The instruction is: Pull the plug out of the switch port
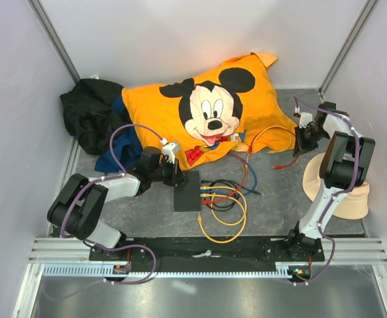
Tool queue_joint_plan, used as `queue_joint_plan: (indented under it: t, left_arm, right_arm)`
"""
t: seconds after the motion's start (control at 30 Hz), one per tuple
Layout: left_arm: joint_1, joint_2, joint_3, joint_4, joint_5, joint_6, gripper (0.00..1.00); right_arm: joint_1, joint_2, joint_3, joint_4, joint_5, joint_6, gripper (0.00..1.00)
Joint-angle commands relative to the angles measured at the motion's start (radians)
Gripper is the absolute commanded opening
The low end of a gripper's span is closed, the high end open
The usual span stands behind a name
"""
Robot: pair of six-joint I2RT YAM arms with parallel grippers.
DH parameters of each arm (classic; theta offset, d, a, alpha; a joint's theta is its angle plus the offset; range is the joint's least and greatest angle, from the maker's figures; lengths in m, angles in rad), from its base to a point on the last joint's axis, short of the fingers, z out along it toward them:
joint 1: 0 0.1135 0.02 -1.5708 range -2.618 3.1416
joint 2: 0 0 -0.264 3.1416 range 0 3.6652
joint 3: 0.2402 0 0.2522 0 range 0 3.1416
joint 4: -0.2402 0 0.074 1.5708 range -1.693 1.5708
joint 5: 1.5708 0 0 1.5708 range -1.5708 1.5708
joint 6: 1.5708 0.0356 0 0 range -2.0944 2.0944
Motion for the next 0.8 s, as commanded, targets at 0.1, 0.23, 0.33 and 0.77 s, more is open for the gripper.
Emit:
queue_joint_plan:
  t: [0.1,0.23,0.33,0.77]
  left_arm:
    - [-0.009,0.029,-0.026,-0.098,-0.051,0.06,0.02]
    - [-0.008,0.032,-0.022,-0.101,-0.053,0.06,0.02]
    - [-0.008,0.04,-0.019,-0.104,-0.054,0.06,0.02]
    - [-0.009,0.035,-0.02,-0.106,-0.047,0.063,0.02]
  right_arm:
    - [0.028,-0.037,-0.035,0.012,-0.092,0.025,0.05]
    - [0.068,-0.179,-0.073,0.075,-0.133,0.014,0.38]
    - [0.118,-0.291,-0.09,0.144,-0.178,0.04,0.64]
    - [0.523,-0.287,-0.089,0.207,-0.552,0.221,0.98]
